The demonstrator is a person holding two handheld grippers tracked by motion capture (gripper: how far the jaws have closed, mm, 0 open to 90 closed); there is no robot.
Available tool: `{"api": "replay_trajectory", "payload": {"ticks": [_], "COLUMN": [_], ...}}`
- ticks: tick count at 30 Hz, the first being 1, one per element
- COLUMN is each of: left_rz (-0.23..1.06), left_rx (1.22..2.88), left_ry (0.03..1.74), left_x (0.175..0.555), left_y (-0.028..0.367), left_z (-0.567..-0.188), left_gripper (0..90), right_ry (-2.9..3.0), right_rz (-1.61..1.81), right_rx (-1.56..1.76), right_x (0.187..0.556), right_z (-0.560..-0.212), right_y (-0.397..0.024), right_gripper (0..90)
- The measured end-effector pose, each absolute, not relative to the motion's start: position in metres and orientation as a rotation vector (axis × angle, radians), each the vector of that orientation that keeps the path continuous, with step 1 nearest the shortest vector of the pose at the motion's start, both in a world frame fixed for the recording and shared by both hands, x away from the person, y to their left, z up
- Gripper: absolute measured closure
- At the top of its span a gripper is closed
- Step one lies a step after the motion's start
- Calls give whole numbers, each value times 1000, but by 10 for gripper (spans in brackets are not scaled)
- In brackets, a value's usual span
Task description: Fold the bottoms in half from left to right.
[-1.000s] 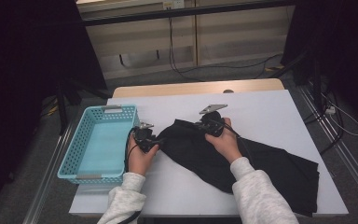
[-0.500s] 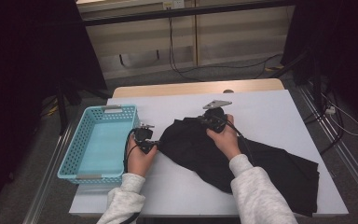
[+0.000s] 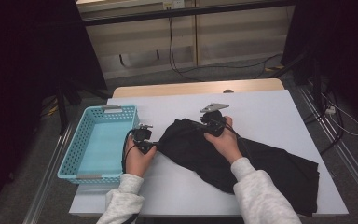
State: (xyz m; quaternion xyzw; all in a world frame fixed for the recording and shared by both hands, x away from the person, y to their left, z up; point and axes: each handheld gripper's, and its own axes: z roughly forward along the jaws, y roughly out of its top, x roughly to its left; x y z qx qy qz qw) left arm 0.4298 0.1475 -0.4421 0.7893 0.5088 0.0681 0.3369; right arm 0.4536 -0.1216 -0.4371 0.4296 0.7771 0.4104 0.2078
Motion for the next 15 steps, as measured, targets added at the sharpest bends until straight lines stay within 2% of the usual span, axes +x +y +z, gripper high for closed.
{"api": "replay_trajectory", "payload": {"ticks": [4,6,8,11,15], "left_rz": [221,218,242,241,205], "left_rx": [2033,2017,2014,1993,1977], "left_ry": [1327,1321,1305,1312,1341], "left_x": [432,433,435,437,443], "left_y": [147,146,145,143,143], "left_z": [-438,-437,-436,-436,-443], "left_gripper": [561,516,407,298,213], "right_ry": [2215,2226,2233,2223,2210], "right_rz": [1107,1110,1108,1082,1109], "right_rx": [1156,1153,1157,1143,1173], "right_x": [433,423,412,395,377], "right_z": [-434,-432,-431,-429,-428], "right_y": [-132,-140,-148,-163,-180], "right_gripper": [486,447,430,396,359]}}
